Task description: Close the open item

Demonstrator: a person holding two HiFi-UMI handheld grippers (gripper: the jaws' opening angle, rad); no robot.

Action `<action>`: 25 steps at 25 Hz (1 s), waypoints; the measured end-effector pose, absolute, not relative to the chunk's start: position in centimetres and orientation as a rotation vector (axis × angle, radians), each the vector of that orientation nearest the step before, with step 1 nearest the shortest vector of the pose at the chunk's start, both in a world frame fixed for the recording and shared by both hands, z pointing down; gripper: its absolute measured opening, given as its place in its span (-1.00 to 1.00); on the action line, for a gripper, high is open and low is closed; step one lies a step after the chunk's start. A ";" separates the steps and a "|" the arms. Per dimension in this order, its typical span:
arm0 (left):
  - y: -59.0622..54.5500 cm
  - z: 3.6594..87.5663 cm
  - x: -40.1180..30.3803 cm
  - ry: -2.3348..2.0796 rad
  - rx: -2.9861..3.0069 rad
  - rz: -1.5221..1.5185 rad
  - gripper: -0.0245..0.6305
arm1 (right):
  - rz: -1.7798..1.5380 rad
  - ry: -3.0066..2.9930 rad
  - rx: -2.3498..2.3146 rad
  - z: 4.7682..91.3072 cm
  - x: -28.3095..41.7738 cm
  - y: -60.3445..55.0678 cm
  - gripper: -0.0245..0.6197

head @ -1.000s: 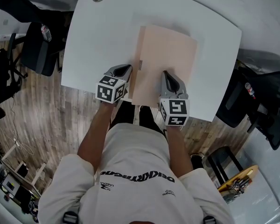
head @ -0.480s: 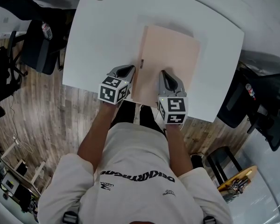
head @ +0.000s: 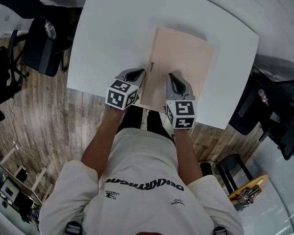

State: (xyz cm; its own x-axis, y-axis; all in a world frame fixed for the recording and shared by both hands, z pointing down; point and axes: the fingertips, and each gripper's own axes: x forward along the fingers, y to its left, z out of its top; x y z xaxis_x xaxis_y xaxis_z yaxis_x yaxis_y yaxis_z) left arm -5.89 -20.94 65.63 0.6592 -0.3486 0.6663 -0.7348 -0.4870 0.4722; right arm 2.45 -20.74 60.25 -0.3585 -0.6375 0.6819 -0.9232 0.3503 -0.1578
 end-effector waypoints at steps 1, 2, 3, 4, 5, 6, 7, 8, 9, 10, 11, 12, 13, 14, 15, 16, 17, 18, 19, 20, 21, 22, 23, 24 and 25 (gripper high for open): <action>-21.0 65.7 -5.9 -0.833 2.102 0.638 -0.92 | 0.736 -2.105 1.351 60.3 2.3 -20.8 -0.92; -20.9 65.7 -6.0 -0.830 2.102 0.638 -0.92 | 0.741 -2.105 1.346 60.5 2.2 -20.8 -0.92; -20.9 65.7 -6.0 -0.827 2.103 0.639 -0.92 | 0.746 -2.105 1.340 60.6 2.1 -20.7 -0.92; -20.9 65.8 -5.9 -0.825 2.103 0.639 -0.92 | 0.752 -2.104 1.334 60.8 2.0 -20.7 -0.92; -20.8 65.7 -5.9 -0.823 2.104 0.639 -0.92 | 0.757 -2.103 1.328 60.9 1.9 -20.6 -0.92; -20.8 65.7 -5.8 -0.822 2.104 0.639 -0.92 | 0.760 -2.102 1.324 61.0 1.9 -20.6 -0.92; -20.7 65.7 -5.8 -0.821 2.104 0.638 -0.92 | 0.760 -2.102 1.322 61.1 1.8 -20.6 -0.92; -20.7 65.7 -5.8 -0.820 2.104 0.637 -0.92 | 0.761 -2.101 1.321 61.1 1.7 -20.6 -0.92; -20.7 65.6 -5.8 -0.819 2.104 0.637 -0.92 | 0.762 -2.100 1.319 61.1 1.7 -20.6 -0.92; -20.6 65.6 -5.8 -0.817 2.104 0.636 -0.92 | 0.761 -2.099 1.316 61.2 1.6 -20.6 -0.92; -20.6 65.7 -5.8 -0.815 2.104 0.636 -0.92 | 0.761 -2.098 1.312 61.2 1.5 -20.6 -0.92; -20.6 65.7 -5.8 -0.814 2.104 0.636 -0.92 | 0.760 -2.097 1.309 61.3 1.4 -20.6 -0.92; -20.7 65.8 -5.8 -0.812 2.104 0.636 -0.92 | 0.760 -2.094 1.305 61.4 1.4 -20.6 -0.92; -20.7 65.8 -5.8 -0.811 2.104 0.636 -0.92 | 0.761 -2.090 1.302 61.5 1.4 -20.6 -0.92; -20.7 65.8 -5.8 -0.809 2.104 0.636 -0.92 | 0.762 -2.086 1.300 61.6 1.3 -20.7 -0.92; -20.8 65.8 -5.8 -0.807 2.103 0.635 -0.92 | 0.763 -2.082 1.298 61.7 1.3 -20.7 -0.92; -20.8 65.9 -5.8 -0.805 2.103 0.633 -0.92 | 0.763 -2.078 1.294 61.8 1.3 -20.7 -0.92; -20.9 65.9 -5.8 -0.803 2.103 0.632 -0.92 | 0.760 -2.073 1.289 61.8 1.2 -20.7 -0.92; -20.9 65.9 -5.8 -0.801 2.103 0.631 -0.92 | 0.756 -2.068 1.283 61.9 1.1 -20.7 -0.92; -20.9 65.9 -5.8 -0.799 2.103 0.631 -0.92 | 0.752 -2.062 1.275 62.1 1.1 -20.6 -0.92; -20.9 65.8 -5.8 -0.797 2.104 0.632 -0.92 | 0.747 -2.055 1.268 62.2 1.0 -20.5 -0.92; -20.8 65.8 -5.7 -0.797 2.105 0.633 -0.92 | 0.743 -2.048 1.260 62.3 1.0 -20.5 -0.92; -20.8 65.8 -5.7 -0.797 2.106 0.634 -0.92 | 0.741 -2.042 1.254 62.4 1.0 -20.4 -0.92; -20.8 65.8 -5.7 -0.796 2.106 0.634 -0.92 | 0.742 -2.039 1.249 62.4 1.0 -20.4 -0.92; -20.8 65.8 -5.7 -0.796 2.106 0.634 -0.92 | 0.745 -2.036 1.246 62.4 1.0 -20.4 -0.92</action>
